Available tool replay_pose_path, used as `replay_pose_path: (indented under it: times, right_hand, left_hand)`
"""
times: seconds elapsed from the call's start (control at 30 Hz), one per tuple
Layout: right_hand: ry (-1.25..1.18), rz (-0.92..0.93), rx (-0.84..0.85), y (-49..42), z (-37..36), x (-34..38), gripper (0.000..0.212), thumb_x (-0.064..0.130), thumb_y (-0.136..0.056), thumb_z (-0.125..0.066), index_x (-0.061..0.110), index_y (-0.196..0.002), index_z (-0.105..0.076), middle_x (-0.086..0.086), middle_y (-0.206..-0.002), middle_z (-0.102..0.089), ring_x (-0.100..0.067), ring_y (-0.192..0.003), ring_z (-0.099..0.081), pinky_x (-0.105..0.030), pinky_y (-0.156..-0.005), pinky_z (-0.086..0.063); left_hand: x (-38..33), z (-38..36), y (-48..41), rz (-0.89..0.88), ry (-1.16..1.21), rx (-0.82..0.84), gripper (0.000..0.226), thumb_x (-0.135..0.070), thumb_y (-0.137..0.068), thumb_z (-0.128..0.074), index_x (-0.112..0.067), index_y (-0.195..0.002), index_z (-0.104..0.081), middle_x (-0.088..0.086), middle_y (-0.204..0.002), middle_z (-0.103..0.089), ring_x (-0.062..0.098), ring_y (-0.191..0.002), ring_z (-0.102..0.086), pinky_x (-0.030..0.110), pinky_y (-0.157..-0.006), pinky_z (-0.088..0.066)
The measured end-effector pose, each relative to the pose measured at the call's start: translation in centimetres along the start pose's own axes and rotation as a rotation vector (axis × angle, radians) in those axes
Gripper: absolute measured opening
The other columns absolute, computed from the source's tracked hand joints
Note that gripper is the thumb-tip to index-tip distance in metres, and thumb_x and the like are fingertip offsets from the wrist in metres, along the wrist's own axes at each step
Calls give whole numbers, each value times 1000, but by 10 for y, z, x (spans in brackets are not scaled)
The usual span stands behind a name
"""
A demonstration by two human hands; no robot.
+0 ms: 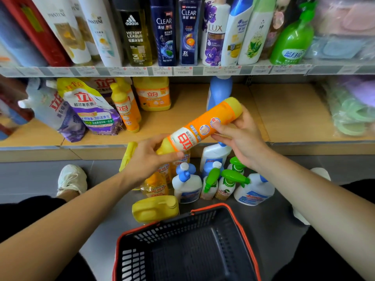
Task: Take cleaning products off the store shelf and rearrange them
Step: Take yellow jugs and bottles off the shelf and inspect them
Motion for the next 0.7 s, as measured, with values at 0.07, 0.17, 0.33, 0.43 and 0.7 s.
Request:
replay_pose_path:
  times: [0.07,0.17,0.33,0.43,0.7]
  right_hand:
    - [8,-43,-45,-7,5,-9,87,-1,-79,-79,27,-148,-35,-14,-126,-62,-30,-113,-68,-49,-89,-59]
    - [171,-115,14,-16,11,-31,54,14,-83,-80,25,-130,-56,-12,-120,-68,-31,-108,-70,-41,-85,-60]
    - [658,-100,62,-29,35,-73,31,17,-86,-78,30,-111,-66,-2,-92,-72,-18,-88,-68,-36,-78,-56]
    - [985,-99,159,-27,55,-95,41,22,-83,-81,19,-122,-69,-5,-110,-71,-16,-99,-67,-29,-87,-52]
    - [1477,12,498,2,71,-131,51,33,-87,-76,28,-136,-61,1,-135,-54,-21,-125,-51,-37,-101,-42]
  left_hand:
    - [-4,12,-1,-25,-15,-82,61,-34,-67,-85,-22,-123,-67,-4,-111,-74,14,-101,-72,29,-78,-61]
    - [-4,21,-5,-43,-3,-204,61,-33,-62,-87,-26,-119,-68,-1,-118,-68,16,-105,-70,31,-75,-62]
    - [-7,24,-19,-113,-73,-271,61,-39,-62,-89,-25,-116,-66,-6,-111,-68,6,-103,-69,25,-69,-61]
    - [-5,17,-32,-169,-244,-273,53,-32,-70,-91,-22,-117,-68,-10,-105,-71,6,-99,-69,25,-76,-60]
    - [26,-20,-69,-134,-567,-121,54,-33,-72,-89,-25,-122,-70,-6,-106,-73,11,-92,-66,34,-82,-58]
Point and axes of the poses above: each hand's wrist, its own y-axis away from the middle knuckle, its own z-axis out of the back of the hand, x = y × z, the point moved 2 cm from there along -y, towards the middle knuckle
